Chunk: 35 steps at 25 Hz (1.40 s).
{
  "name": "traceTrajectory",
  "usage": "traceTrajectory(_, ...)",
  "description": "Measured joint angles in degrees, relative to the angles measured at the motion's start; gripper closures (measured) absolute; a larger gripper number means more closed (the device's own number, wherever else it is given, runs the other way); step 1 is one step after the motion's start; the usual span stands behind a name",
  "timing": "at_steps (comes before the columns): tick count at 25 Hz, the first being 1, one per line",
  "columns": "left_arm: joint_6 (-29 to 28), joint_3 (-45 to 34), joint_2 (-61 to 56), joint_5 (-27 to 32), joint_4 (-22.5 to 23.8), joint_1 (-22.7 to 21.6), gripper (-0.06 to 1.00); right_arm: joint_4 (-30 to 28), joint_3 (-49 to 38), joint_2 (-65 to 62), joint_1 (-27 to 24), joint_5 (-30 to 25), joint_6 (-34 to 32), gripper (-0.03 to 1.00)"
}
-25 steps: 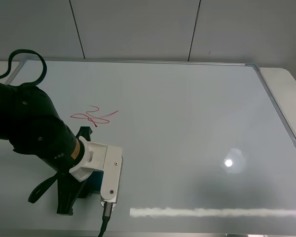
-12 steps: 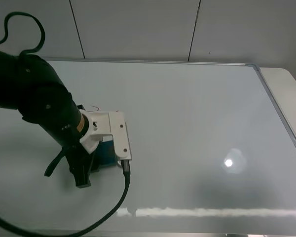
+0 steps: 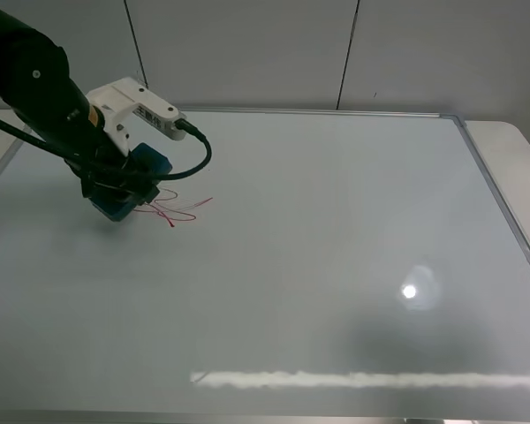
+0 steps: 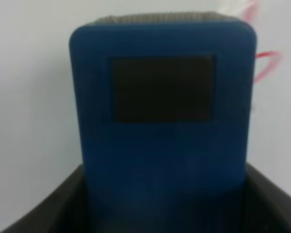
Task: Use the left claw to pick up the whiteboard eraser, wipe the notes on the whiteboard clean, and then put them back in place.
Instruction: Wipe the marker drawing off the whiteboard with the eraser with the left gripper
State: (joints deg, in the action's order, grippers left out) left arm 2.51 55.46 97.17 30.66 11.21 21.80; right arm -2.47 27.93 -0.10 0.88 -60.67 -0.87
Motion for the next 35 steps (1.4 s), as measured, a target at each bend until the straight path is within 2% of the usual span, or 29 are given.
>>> traceTrajectory(4, -0.17, 0.0, 3.34, -0.21, -0.05, -5.07, 0.39, 0.0, 0.0, 0.0, 0.0, 0.0, 0.0, -0.03)
traceTrajectory(7, 0.47, 0.0, 6.1, -2.23, -0.05, -6.98, 0.39, 0.0, 0.0, 0.0, 0.0, 0.0, 0.0, -0.03)
traceTrajectory(12, 1.21, 0.06, 9.93, -6.49, 0.0, -7.97, 0.39, 0.0, 0.0, 0.0, 0.0, 0.0, 0.0, -0.03)
traceTrajectory(17, 1.56, 1.88, 12.62, -5.85, 0.2, -7.97, 0.39, 0.0, 0.0, 0.0, 0.0, 0.0, 0.0, -0.03)
traceTrajectory(20, 2.57, 2.86, 12.98, -5.33, -0.1, -7.31, 0.39, 0.0, 0.0, 0.0, 0.0, 0.0, 0.0, -0.03)
traceTrajectory(26, 4.41, 3.56, 13.56, -5.52, -3.71, -3.59, 0.39, 0.0, 0.0, 0.0, 0.0, 0.0, 0.0, -0.03)
traceTrajectory(35, 4.55, 3.61, 13.63, -4.89, -10.18, 5.86, 0.39, 0.0, 0.0, 0.0, 0.0, 0.0, 0.0, -0.03)
